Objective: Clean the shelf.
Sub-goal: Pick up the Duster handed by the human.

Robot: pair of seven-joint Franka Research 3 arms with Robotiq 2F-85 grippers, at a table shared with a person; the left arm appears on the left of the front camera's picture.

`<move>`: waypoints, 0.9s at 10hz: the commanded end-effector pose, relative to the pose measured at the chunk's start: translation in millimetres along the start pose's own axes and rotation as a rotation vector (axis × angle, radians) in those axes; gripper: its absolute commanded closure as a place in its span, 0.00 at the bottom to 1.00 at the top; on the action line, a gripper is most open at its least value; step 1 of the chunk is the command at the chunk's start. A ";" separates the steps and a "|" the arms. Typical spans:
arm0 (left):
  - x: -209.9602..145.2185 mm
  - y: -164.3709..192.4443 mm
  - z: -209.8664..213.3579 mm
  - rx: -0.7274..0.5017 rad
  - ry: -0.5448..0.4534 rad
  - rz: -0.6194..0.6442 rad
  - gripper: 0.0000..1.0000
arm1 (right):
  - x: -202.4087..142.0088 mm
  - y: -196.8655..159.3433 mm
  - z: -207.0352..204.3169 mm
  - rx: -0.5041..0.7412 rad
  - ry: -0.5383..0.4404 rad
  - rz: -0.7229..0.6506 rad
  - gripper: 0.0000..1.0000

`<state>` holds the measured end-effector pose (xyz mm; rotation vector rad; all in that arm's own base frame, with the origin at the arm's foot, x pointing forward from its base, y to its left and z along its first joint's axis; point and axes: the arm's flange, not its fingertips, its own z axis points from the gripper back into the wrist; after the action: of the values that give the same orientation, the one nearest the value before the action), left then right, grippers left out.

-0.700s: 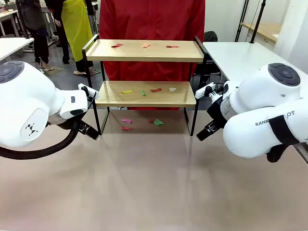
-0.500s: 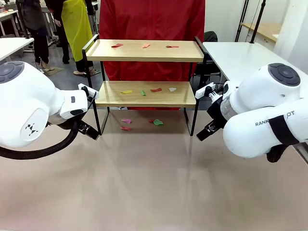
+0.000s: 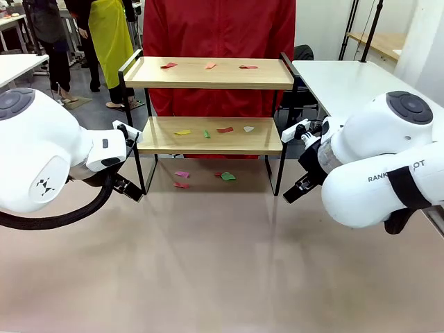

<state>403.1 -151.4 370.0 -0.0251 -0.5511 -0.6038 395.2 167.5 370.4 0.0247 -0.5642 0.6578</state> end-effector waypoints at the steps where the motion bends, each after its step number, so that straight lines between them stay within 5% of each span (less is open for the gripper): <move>1: 0.1 0.0 0.1 0.000 0.000 -0.001 0.00 | 0.2 -0.1 0.4 0.000 -0.001 -0.001 0.00; 5: 26.2 27.7 45.0 -0.174 -0.024 0.023 0.00 | 35.6 -35.5 36.6 0.078 -0.106 -0.068 0.00; 9: 25.3 89.5 105.5 -0.452 -0.027 -0.109 0.00 | 8.1 -109.9 115.9 0.232 -0.322 -0.056 0.00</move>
<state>406.4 -91.3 483.6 -0.3786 -0.4929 -0.7505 410.2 99.3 489.6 0.2744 -0.7622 0.5944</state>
